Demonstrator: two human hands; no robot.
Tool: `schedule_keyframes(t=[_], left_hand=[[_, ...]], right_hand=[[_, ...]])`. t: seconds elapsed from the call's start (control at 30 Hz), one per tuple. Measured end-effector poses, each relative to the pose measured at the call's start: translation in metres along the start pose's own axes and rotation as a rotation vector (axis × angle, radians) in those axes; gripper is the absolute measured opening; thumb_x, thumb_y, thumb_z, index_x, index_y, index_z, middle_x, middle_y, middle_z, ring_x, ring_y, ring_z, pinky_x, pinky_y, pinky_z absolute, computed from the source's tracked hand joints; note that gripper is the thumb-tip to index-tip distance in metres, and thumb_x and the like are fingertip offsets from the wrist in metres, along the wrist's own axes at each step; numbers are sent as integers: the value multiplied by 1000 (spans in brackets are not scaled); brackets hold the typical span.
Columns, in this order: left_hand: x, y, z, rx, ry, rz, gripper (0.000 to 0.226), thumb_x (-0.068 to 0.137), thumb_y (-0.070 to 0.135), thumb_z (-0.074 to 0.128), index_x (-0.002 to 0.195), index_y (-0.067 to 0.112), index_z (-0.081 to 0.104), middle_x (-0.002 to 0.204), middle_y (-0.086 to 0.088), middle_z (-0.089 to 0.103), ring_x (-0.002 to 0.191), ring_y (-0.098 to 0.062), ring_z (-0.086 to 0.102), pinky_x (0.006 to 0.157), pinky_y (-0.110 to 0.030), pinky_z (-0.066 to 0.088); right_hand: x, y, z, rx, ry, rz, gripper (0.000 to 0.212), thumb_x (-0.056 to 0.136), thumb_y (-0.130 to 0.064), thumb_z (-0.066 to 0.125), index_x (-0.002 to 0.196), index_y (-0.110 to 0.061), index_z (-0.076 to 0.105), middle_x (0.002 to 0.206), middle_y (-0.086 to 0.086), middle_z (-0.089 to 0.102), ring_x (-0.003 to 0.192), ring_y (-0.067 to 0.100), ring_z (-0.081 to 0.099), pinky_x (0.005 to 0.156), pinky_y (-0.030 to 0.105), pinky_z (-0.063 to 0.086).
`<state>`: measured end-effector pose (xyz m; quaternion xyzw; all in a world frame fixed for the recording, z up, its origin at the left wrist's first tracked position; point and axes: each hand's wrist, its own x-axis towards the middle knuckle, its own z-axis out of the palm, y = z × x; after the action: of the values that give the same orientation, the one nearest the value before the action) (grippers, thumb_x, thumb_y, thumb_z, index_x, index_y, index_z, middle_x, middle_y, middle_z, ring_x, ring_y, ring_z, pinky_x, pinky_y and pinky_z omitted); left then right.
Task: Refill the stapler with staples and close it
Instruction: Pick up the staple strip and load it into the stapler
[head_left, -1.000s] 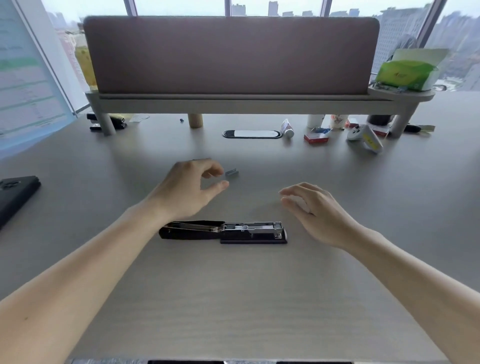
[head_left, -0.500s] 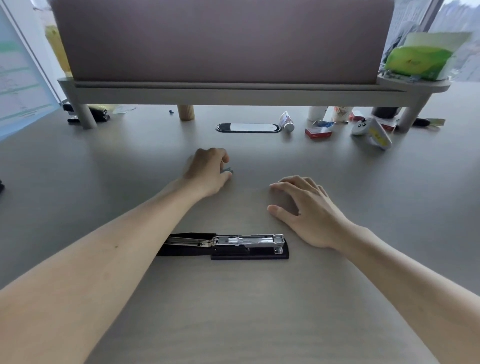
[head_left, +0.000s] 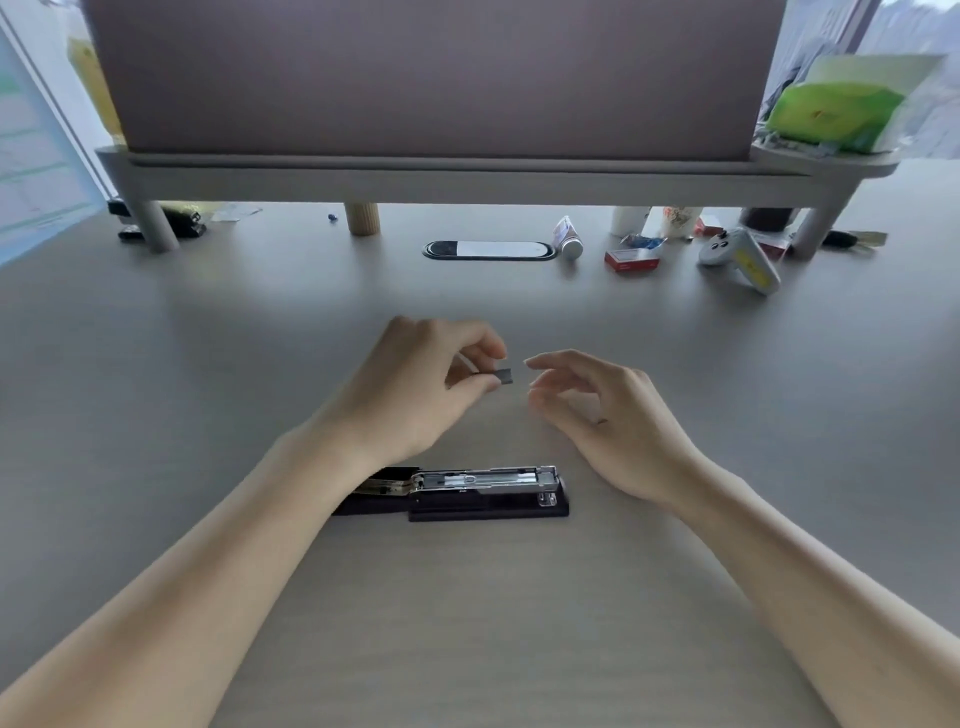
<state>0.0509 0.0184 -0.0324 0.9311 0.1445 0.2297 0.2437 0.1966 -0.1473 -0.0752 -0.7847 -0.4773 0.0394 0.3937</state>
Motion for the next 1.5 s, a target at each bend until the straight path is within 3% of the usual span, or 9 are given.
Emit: schedule_keyframes(t=[0.17,0.3,0.63,0.77,0.9,1.03,1.13,1.37,1.5], left_hand=[[-21,3,1,-61,-46,81,19,89,17,83,107,19,80,98,8,82,84,-3,77,80,-5,52],[-29,1,2,-111,-21,103,18,88,17,83,105,21,80,98,13,82,98,1,73,82,0,49],[-30,-1,6,-68,9,147,20,87,16,84,106,19,80,99,12,82,96,-1,74,83,-1,50],[-30,-1,8,-67,41,131,16,88,19,83,104,19,79,98,13,81,90,-2,75,77,-5,52],[-29,-2,8,-179,85,-53,11,90,30,80,100,25,78,94,14,81,81,0,78,69,-5,50],[-22,-2,1,-626,29,-344,29,86,39,74,96,12,79,84,-1,82,74,-22,84,75,-39,69],[-22,2,-4,-773,-49,-424,26,85,34,72,92,10,79,74,-4,80,71,-29,83,66,-33,67],[-24,5,-6,-819,-112,-437,11,93,15,72,89,7,78,78,-13,83,66,-21,81,63,-26,65],[-24,4,-5,-887,-113,-421,7,90,10,73,90,5,79,80,-11,82,70,-18,81,67,-24,64]], right_hand=[[1,-14,-1,221,-67,1,24,92,-33,78,116,-31,76,94,-15,83,103,-5,75,100,20,51],[-4,-12,2,254,-73,-5,24,87,-30,84,110,-30,79,93,-12,84,99,-2,77,103,29,54],[-4,-11,3,197,-35,-25,17,84,-38,84,100,-36,81,88,-12,82,95,-3,76,94,19,51],[-4,-11,4,214,-20,-19,7,86,-30,84,92,-34,82,88,-16,83,93,-5,76,91,19,53],[-6,-11,4,236,34,-4,6,86,-30,84,92,-31,83,87,-14,83,92,1,79,95,35,59],[-8,-14,3,264,89,-10,10,86,-27,86,94,-31,83,89,-13,84,93,3,79,98,35,59],[-10,-18,4,269,102,-36,11,86,-24,86,95,-29,83,89,-11,84,93,2,79,96,30,58],[-12,-22,4,249,135,-100,12,86,-20,86,97,-24,83,88,-12,83,92,0,79,90,14,55],[-13,-24,4,244,173,-138,13,85,-21,86,97,-25,81,90,-13,83,93,1,79,93,16,55]])
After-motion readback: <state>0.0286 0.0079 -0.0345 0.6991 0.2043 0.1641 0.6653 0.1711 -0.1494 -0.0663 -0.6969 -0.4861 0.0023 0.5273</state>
